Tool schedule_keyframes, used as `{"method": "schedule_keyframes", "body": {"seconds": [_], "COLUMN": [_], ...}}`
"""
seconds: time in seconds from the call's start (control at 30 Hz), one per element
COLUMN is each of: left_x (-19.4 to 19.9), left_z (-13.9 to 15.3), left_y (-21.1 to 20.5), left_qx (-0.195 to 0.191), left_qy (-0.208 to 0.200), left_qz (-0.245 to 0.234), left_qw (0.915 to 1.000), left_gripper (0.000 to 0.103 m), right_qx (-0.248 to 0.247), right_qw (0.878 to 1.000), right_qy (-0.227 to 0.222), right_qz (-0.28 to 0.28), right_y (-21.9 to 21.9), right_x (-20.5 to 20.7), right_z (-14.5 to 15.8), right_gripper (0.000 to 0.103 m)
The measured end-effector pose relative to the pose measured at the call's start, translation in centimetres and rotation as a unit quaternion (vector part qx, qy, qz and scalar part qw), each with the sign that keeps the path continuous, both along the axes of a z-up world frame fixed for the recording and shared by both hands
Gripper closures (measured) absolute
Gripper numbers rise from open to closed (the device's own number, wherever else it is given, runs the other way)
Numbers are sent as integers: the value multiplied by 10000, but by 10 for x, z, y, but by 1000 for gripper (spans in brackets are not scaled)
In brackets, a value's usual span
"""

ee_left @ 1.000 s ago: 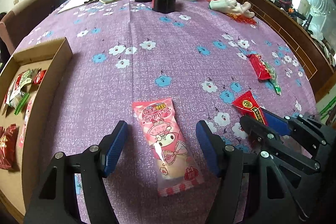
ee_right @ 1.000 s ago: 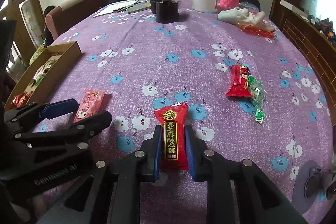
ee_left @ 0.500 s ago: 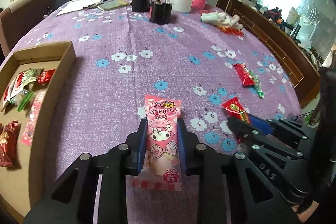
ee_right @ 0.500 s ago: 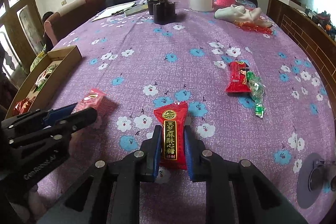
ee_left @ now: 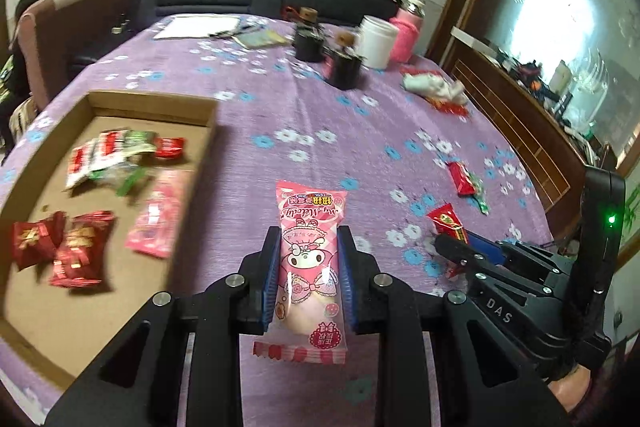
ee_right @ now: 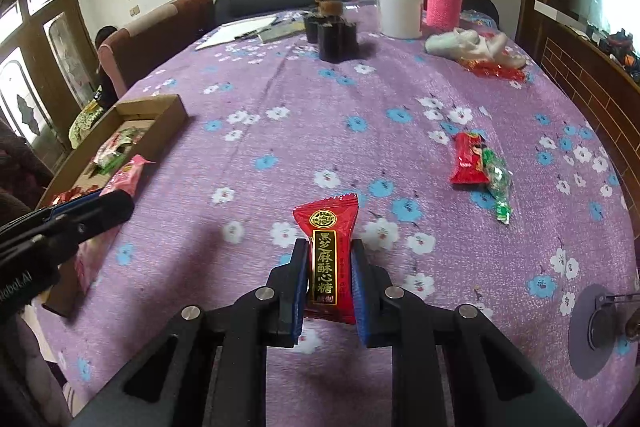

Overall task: Organize snacks
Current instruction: 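Grasp the pink Melody packet with the left tool, then carry both packets over the tray and open both tools to drop them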

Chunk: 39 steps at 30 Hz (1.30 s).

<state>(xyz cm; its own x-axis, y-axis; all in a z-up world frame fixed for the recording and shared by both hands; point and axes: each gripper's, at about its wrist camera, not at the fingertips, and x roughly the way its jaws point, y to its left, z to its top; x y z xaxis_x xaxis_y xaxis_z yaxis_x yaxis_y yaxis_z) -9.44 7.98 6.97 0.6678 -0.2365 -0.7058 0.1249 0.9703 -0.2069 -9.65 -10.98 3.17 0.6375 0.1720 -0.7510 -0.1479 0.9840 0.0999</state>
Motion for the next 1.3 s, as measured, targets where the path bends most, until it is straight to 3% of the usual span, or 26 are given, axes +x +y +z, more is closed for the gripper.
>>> {"method": "schedule_keyframes", "body": {"seconds": [0.37,0.67,0.9,1.3], "left_x": [-23,-38,-33,-19], "left_z": [9,-10,-26,-46], "left_y": [83,165,193,203], "left_qx": [-42,-210,-305,-360], "left_qy": [-124,154,316,618], "left_qz": [814,1711,1963,1988], "left_qw": [9966,9849,9796,9774], "left_gripper": [79,79,79,79], "right_qx": [144,273,159,66], "right_qw": [9975,9869,9749,9711], "right_qy": [-227,-212,-71,396], "right_qz": [653,1579,2218,2351], "right_y": [66,158,231,265], "right_x": [-7,-9,-6,5], "right_z": [32,47,39,9], "right_gripper": [83,83,83,83]}}
